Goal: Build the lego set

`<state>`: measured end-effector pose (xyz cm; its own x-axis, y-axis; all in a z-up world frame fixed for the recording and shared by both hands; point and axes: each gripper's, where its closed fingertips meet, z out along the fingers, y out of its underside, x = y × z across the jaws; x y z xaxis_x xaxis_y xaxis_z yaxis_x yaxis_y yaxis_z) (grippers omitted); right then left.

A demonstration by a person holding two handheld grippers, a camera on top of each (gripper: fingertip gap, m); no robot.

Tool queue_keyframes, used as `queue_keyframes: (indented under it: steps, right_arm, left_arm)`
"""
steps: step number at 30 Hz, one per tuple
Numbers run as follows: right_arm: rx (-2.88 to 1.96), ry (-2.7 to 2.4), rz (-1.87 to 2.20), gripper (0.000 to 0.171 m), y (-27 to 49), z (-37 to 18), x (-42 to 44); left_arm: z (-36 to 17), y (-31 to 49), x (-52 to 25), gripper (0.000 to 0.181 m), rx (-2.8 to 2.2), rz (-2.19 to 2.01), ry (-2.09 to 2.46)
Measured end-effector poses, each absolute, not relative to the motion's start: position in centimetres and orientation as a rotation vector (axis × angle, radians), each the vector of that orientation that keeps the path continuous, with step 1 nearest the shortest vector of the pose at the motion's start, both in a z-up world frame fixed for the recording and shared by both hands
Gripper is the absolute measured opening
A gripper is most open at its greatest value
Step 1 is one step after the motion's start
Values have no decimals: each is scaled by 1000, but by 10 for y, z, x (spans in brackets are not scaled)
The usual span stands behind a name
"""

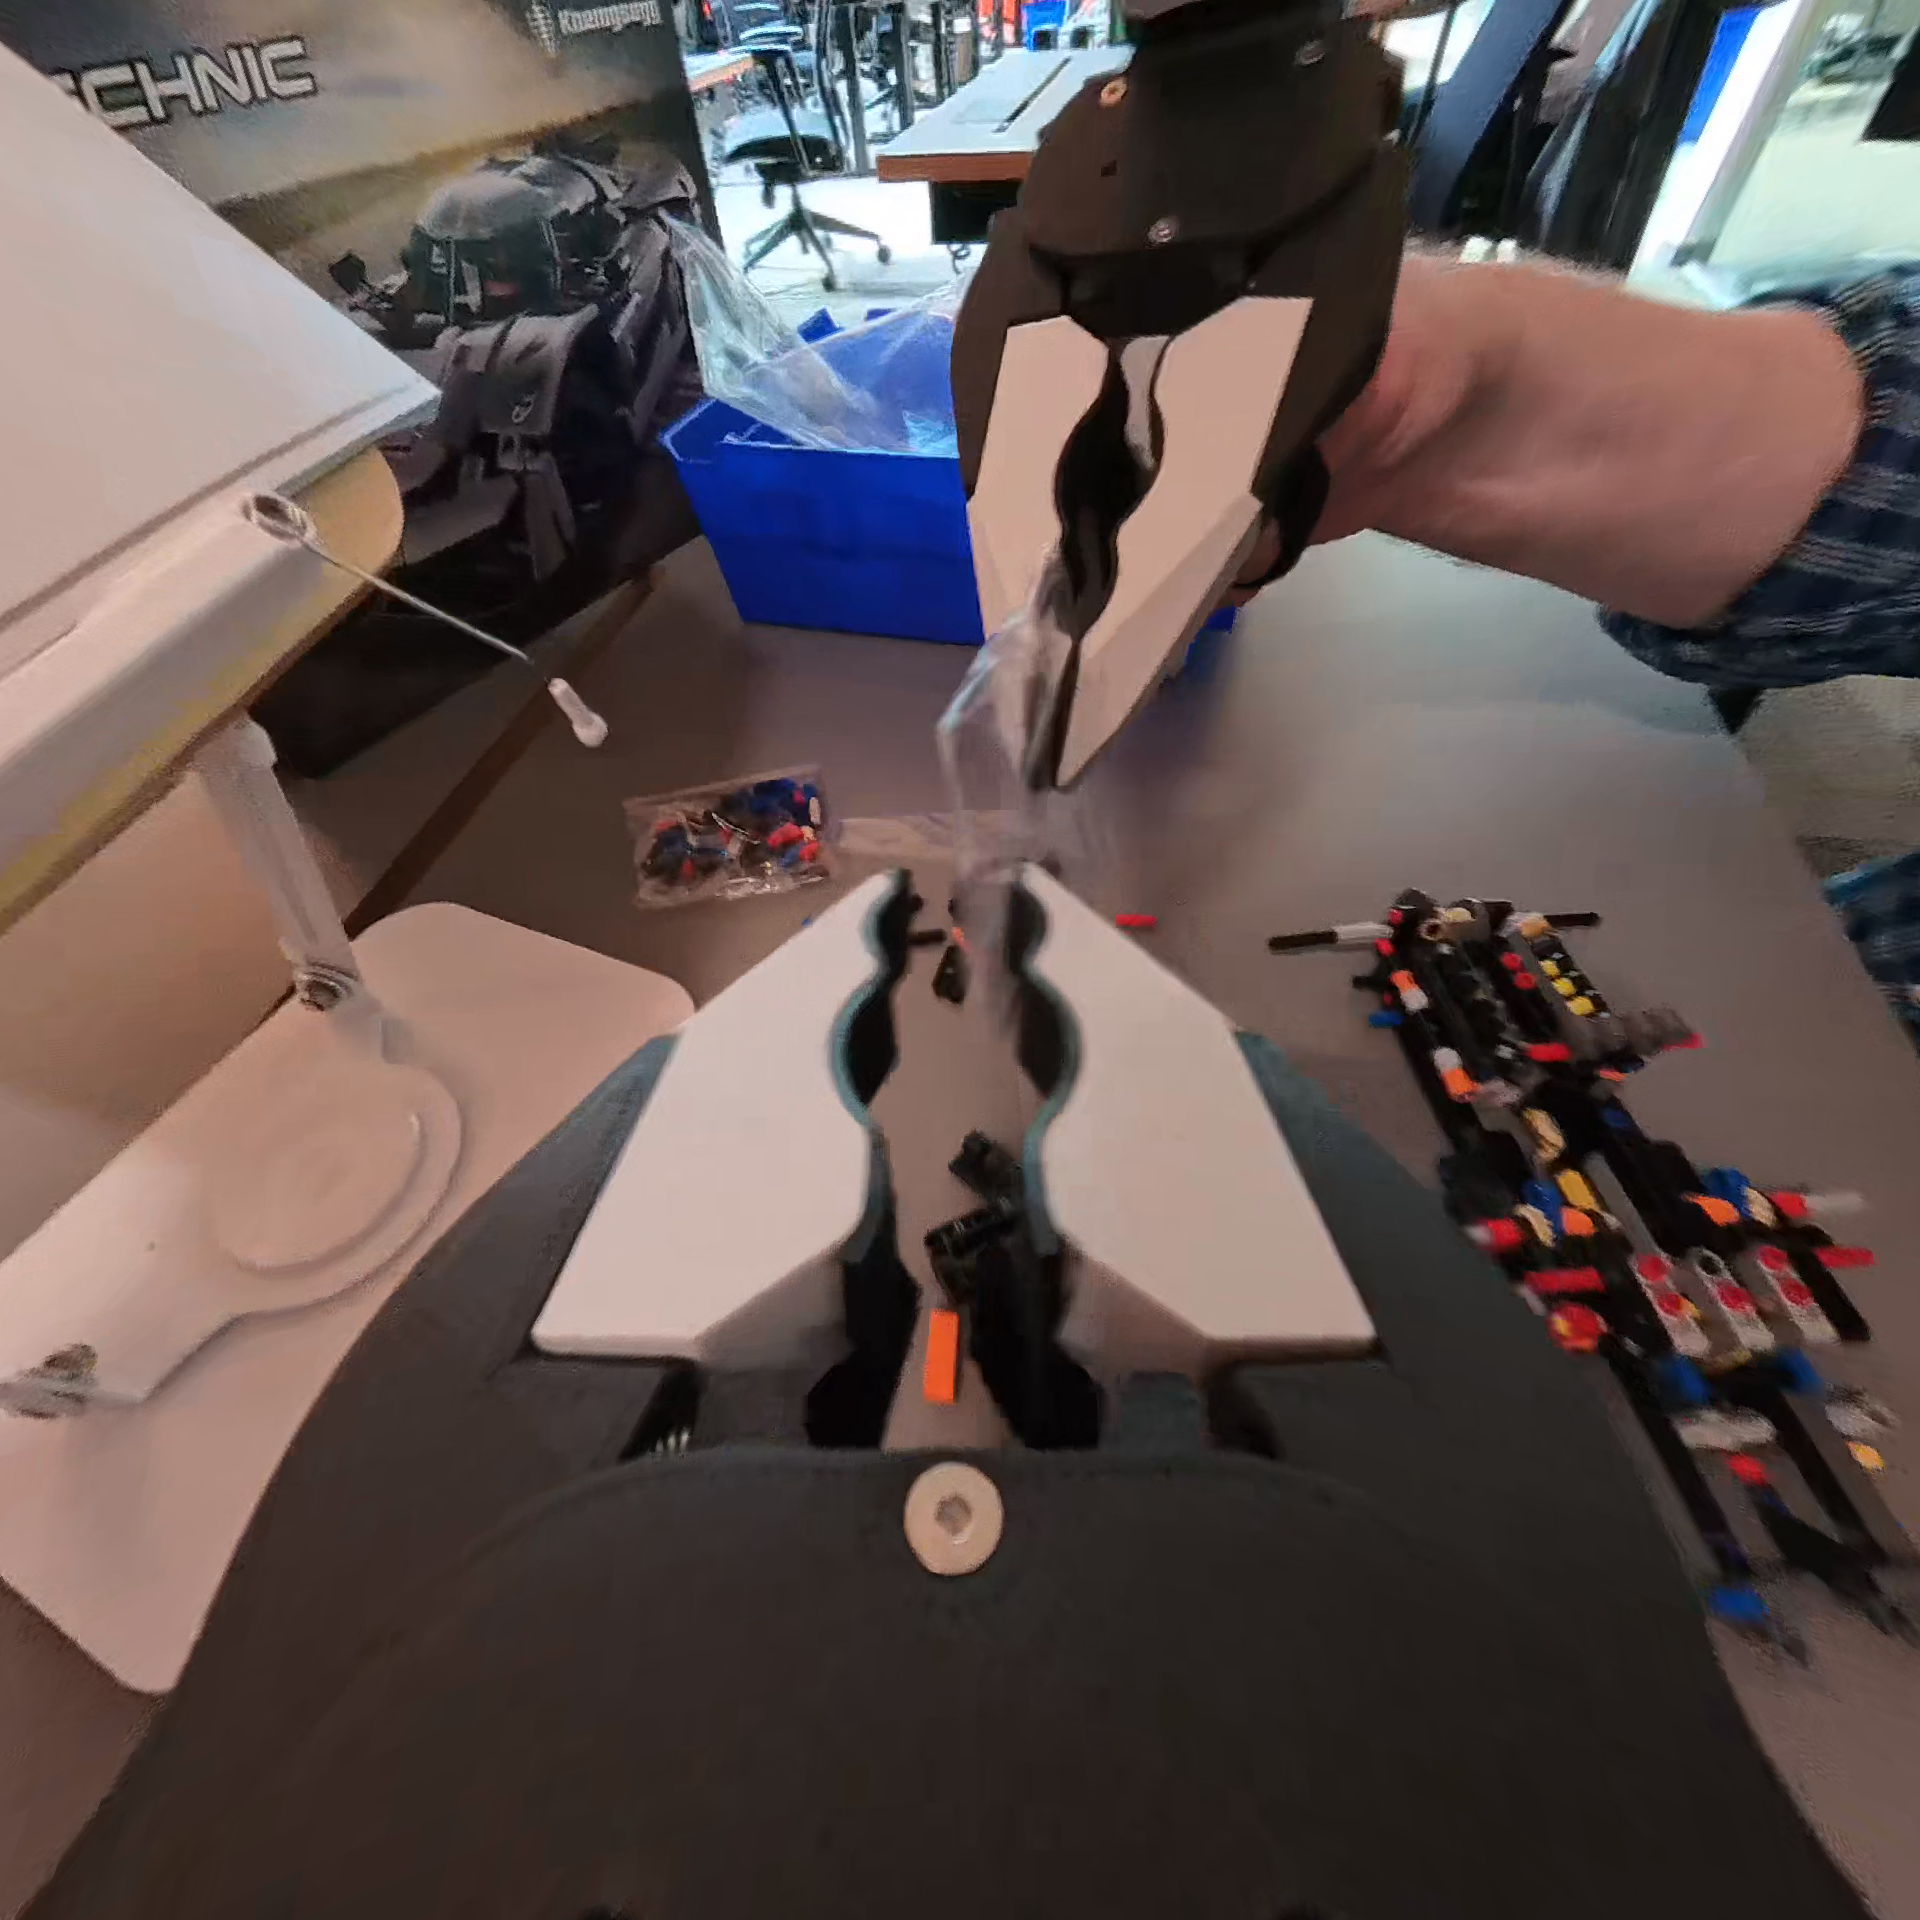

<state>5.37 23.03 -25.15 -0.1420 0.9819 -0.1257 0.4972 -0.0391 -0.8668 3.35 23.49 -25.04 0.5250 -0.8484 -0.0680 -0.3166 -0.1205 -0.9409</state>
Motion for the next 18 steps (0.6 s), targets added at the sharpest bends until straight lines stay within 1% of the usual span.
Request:
queue_keyframes:
  steps: [1, 2, 3, 4, 5, 6, 8, 10, 12, 14, 15, 17, 18]
  right_arm:
    - [-1563, -1684, 1091, 0, 232, -251, 56]
    - [-1563, -1670, 1069, 0, 235, -249, 57]
    - [-1556, -1647, 1071, 5, 237, -245, 59]
    - [-1556, -1618, 1091, 15, 239, -240, 60]
    - [-1558, -1586, 1118, 14, 240, -236, 62]
    - [-1557, -1574, 1128, 4, 242, -235, 63]
    - [-1555, -1556, 1139, 1, 244, -238, 65]
    - [-1591, -1537, 1185, 0, 246, -241, 68]
    - [-1600, -1590, 1057, 1, 250, -253, 70]
    - [-1641, -1651, 869, 6, 257, -269, 72]
    - [-1655, -1680, 859, 7, 254, -271, 73]
    - [-1645, -1650, 885, 3, 255, -259, 74]
    - [-1613, -1611, 934, 10, 255, -247, 73]
  left_arm:
    - [-251, 237, 39, 0, -1680, -607, 1010]
    - [-249, 242, 43, 0, -1667, -590, 1007]
    - [-249, 245, 45, 0, -1658, -580, 1003]
    - [-248, 246, 48, 0, -1653, -604, 1004]
    - [-244, 248, 50, 0, -1639, -623, 987]
    - [-242, 250, 51, 0, -1623, -628, 973]
    - [-244, 250, 54, 0, -1618, -626, 993]
    - [-244, 251, 57, 0, -1606, -624, 998]
    - [-245, 255, 58, 0, -1593, -568, 994]
    - [-239, 256, 58, 0, -1580, -626, 958]
    - [-238, 258, 57, 0, -1581, -639, 951]
    - [-239, 260, 56, 0, -1576, -642, 942]
    - [-237, 260, 56, 0, -1570, -680, 922]
